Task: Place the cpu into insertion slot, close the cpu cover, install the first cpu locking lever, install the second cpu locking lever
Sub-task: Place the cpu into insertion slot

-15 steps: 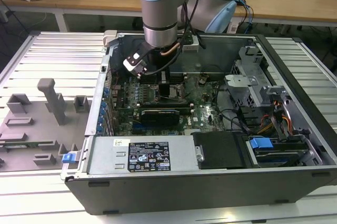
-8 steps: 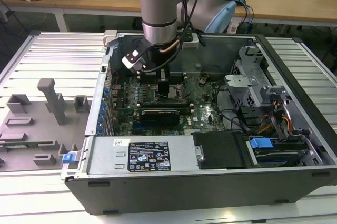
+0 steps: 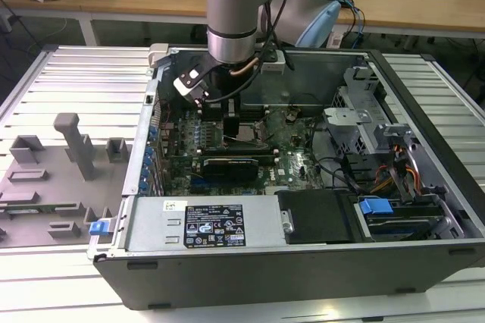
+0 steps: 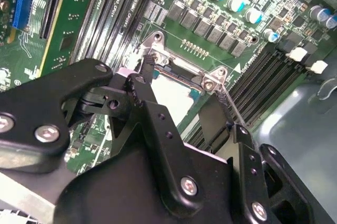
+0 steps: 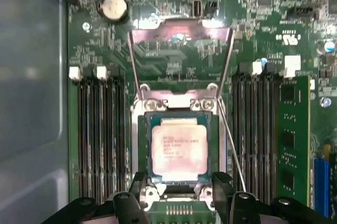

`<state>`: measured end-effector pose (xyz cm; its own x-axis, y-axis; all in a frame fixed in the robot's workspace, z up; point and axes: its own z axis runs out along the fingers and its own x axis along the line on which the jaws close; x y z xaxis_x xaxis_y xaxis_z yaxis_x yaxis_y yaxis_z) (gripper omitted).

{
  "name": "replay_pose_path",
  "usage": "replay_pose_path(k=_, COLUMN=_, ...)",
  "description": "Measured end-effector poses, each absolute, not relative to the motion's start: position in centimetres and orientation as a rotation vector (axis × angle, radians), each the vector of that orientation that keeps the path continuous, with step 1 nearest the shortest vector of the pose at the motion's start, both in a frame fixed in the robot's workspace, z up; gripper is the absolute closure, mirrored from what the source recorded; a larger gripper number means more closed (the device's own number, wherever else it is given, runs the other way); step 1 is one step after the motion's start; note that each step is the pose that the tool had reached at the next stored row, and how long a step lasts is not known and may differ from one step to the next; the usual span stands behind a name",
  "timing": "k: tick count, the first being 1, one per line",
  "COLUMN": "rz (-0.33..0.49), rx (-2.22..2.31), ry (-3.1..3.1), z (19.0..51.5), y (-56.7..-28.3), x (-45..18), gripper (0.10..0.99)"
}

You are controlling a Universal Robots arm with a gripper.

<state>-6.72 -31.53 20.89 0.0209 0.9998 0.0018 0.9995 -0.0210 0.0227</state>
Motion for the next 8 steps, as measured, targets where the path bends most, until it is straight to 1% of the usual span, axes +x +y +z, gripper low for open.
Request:
replay_pose_path(k=4, rz=0.025, rx=2.235, ry=2.188, z=20.9, y=-31.5, x=-6.7, gripper=0.471)
replay_pose_path(k=8, rz=0.026, rx=2.235, ry=2.188, z=22.0, y=-31.5, x=-6.7, gripper=0.471)
